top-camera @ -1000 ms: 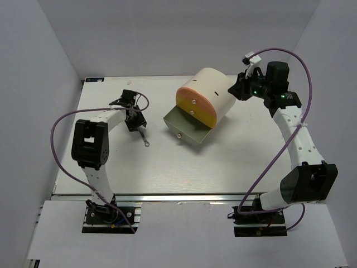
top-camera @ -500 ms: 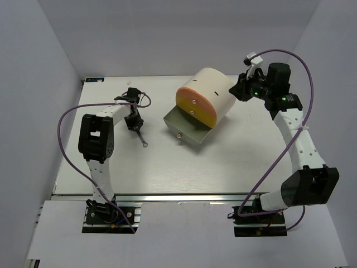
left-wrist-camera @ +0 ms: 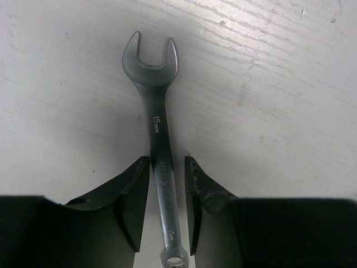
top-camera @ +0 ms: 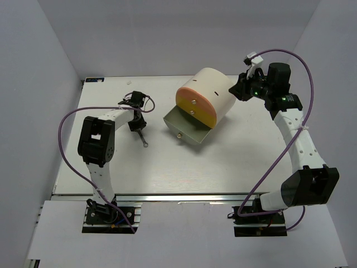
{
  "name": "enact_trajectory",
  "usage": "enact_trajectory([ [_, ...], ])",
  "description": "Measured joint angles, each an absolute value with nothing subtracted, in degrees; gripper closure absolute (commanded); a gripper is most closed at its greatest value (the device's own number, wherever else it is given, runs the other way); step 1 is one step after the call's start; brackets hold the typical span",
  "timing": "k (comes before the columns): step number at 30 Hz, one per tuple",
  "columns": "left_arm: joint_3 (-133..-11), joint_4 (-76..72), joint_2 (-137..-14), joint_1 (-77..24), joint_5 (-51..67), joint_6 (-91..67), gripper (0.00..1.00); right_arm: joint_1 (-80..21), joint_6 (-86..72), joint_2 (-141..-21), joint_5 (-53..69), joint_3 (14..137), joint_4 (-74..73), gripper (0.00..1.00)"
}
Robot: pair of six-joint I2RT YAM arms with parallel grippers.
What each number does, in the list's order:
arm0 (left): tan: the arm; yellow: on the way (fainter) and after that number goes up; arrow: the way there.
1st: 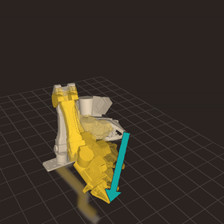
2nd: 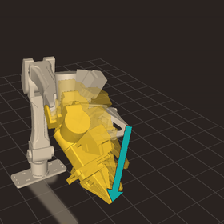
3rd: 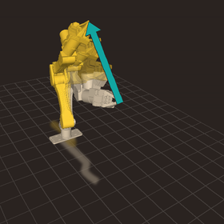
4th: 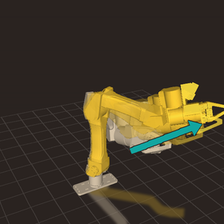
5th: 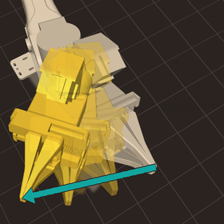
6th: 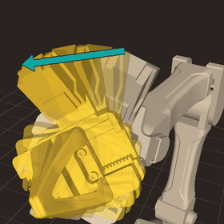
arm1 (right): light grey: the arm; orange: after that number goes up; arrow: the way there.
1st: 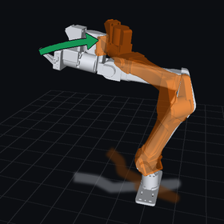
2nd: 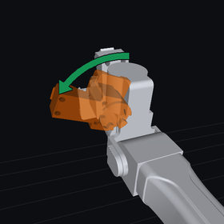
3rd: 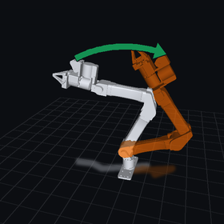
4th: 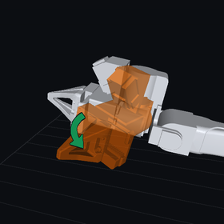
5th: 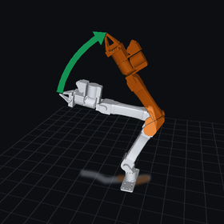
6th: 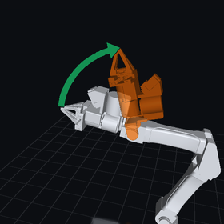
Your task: Sort the tools into containers
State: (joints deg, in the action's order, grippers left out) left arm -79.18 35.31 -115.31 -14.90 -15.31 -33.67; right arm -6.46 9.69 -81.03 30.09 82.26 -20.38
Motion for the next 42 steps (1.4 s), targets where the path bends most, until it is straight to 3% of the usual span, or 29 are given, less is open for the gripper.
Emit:
enact_trajectory([
  [10, -76.95, 32.88, -114.17, -15.14, -15.25, -34.13, 1.00, -6.44, 9.45, -81.03, 30.09, 82.26, -20.36, 0.77],
  [42, -74.48, 42.22, -108.47, -15.51, -11.11, -36.51, 1.00, -6.02, 9.41, -80.18, 29.93, 80.75, -19.25, 0.77],
])
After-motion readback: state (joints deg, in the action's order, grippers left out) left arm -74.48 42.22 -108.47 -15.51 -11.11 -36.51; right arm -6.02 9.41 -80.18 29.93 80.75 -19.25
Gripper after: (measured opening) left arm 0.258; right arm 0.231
